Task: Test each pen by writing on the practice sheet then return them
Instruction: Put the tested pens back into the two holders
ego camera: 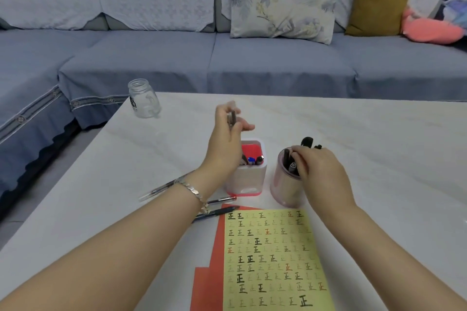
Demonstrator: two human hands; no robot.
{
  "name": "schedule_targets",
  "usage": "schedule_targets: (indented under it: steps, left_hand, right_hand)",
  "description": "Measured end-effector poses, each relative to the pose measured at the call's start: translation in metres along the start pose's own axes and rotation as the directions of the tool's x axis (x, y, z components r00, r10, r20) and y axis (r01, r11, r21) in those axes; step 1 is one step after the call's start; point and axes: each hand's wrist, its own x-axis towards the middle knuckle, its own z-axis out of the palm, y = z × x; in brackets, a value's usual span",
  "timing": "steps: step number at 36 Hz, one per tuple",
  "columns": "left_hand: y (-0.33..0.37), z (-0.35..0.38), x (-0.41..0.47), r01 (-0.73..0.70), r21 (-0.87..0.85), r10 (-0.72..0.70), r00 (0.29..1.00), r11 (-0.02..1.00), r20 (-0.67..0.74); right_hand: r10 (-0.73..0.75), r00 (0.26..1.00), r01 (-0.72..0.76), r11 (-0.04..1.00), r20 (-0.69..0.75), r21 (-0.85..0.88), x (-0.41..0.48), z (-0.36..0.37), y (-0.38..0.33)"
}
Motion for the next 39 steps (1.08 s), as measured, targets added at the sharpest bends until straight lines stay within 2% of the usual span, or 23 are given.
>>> schedule_targets:
  steps: [3, 7, 10, 12, 14, 16, 19, 21, 24, 28, 31, 34, 36, 39]
  left_hand:
    - [-0.011, -0.005, -0.005, 0.046, 0.13, -0.06, 0.993, 0.99, 0.106]
    - [-0.012, -0.017, -0.009, -0.083, 0.348, 0.001, 0.973, 0.934, 0.23]
    - [-0.011, -0.033, -0.016, -0.23, 0.474, 0.137, 0.965, 0.85, 0.222]
    - [-0.015, -0.048, -0.026, -0.248, 0.524, 0.193, 0.968, 0.815, 0.158]
    - [-0.026, -0.064, -0.041, -0.211, 0.572, 0.179, 0.977, 0.793, 0.112]
    - [-0.041, -0.08, -0.057, -0.158, 0.651, 0.081, 0.986, 0.743, 0.147]
    - [-0.068, -0.1, -0.078, -0.173, 0.83, -0.113, 0.956, 0.53, 0.271]
    - [-0.08, -0.108, -0.088, -0.173, 0.884, -0.22, 0.931, 0.435, 0.291]
    - [-0.093, -0.114, -0.097, -0.156, 0.905, -0.265, 0.924, 0.395, 0.274]
    - [-0.1, -0.117, -0.102, -0.169, 0.919, -0.285, 0.917, 0.356, 0.279]
    - [-0.102, -0.118, -0.107, -0.262, 0.919, -0.216, 0.919, 0.294, 0.331]
    - [-0.107, -0.118, -0.111, -0.249, 0.938, -0.182, 0.938, 0.24, 0.295]
    - [-0.105, -0.115, -0.112, -0.267, 0.939, -0.176, 0.935, 0.216, 0.307]
    - [-0.102, -0.11, -0.114, -0.292, 0.932, -0.172, 0.928, 0.216, 0.33]
  right_hand:
    - [-0.008, 1.0, 0.009, 1.0, 0.017, -0.027, -0.002, 0.0, -0.002]
    - [-0.044, 0.995, 0.042, 0.999, -0.091, -0.021, -0.008, 0.002, 0.0]
    - [-0.16, 0.962, 0.17, 0.985, -0.222, 0.026, -0.016, -0.003, -0.005]
    - [-0.256, 0.935, 0.277, 0.959, -0.247, 0.056, -0.023, -0.004, -0.013]
    - [-0.35, 0.917, 0.372, 0.924, -0.191, 0.092, -0.03, 0.0, -0.022]
    - [-0.419, 0.906, 0.423, 0.897, -0.057, 0.13, -0.036, 0.01, -0.031]
    - [-0.457, 0.864, 0.441, 0.89, 0.214, 0.119, -0.038, 0.03, -0.049]
    - [-0.448, 0.821, 0.436, 0.892, 0.355, 0.116, -0.038, 0.048, -0.059]
    - [-0.429, 0.766, 0.416, 0.899, 0.48, 0.138, -0.034, 0.072, -0.073]
    - [-0.406, 0.689, 0.481, 0.876, 0.601, 0.04, -0.03, 0.102, -0.087]
    - [-0.399, 0.638, 0.554, 0.832, 0.658, -0.033, -0.032, 0.115, -0.091]
    - [-0.5, 0.652, 0.622, 0.783, 0.57, -0.025, -0.034, 0.116, -0.092]
    - [-0.522, 0.683, 0.664, 0.735, 0.511, -0.136, -0.035, 0.118, -0.09]
    - [-0.509, 0.659, 0.702, 0.681, 0.554, -0.209, -0.042, 0.121, -0.087]
